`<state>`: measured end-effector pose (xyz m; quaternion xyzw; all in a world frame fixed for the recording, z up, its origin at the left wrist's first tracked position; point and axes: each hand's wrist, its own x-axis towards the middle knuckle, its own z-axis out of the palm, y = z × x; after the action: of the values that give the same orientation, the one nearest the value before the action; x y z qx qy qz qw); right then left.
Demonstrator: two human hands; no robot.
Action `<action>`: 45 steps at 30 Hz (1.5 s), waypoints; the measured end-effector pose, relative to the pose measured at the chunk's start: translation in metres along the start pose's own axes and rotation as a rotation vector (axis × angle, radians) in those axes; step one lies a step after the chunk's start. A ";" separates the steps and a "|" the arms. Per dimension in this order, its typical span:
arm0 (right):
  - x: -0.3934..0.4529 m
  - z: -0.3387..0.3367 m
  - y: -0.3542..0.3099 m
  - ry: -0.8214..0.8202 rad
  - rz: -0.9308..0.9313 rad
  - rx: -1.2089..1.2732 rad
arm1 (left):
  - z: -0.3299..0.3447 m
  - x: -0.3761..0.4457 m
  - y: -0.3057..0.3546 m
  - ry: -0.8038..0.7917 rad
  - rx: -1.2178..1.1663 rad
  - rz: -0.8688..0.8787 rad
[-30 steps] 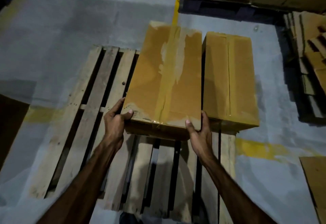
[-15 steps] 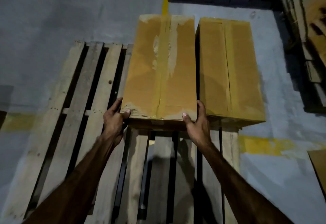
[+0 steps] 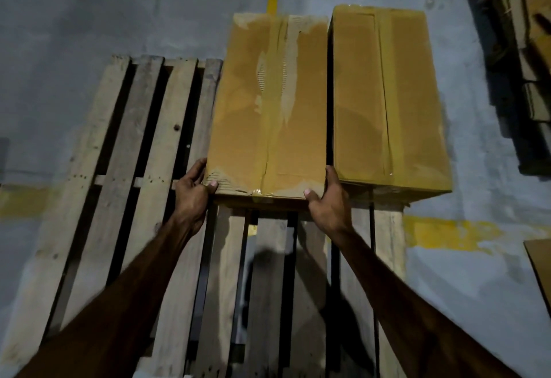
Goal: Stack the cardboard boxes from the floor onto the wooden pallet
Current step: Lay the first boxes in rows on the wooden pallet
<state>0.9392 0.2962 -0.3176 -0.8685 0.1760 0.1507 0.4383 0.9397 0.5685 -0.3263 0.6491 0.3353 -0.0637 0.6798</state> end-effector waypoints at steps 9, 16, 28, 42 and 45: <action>-0.004 0.023 0.012 0.192 0.056 0.008 | -0.005 0.009 -0.015 -0.008 0.041 0.011; -0.027 0.038 0.020 0.296 0.342 0.334 | -0.004 0.004 -0.014 -0.004 0.108 0.009; -0.013 0.031 0.021 0.318 0.326 0.467 | 0.010 0.017 -0.010 -0.033 0.105 0.041; 0.002 0.035 0.027 0.328 0.405 0.553 | 0.011 0.028 -0.006 -0.041 0.166 0.060; 0.005 0.036 0.026 0.344 0.408 0.572 | 0.011 0.027 -0.005 -0.051 0.170 0.068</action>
<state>0.9280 0.3103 -0.3585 -0.6711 0.4508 0.0318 0.5877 0.9622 0.5670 -0.3463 0.7137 0.2889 -0.0851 0.6324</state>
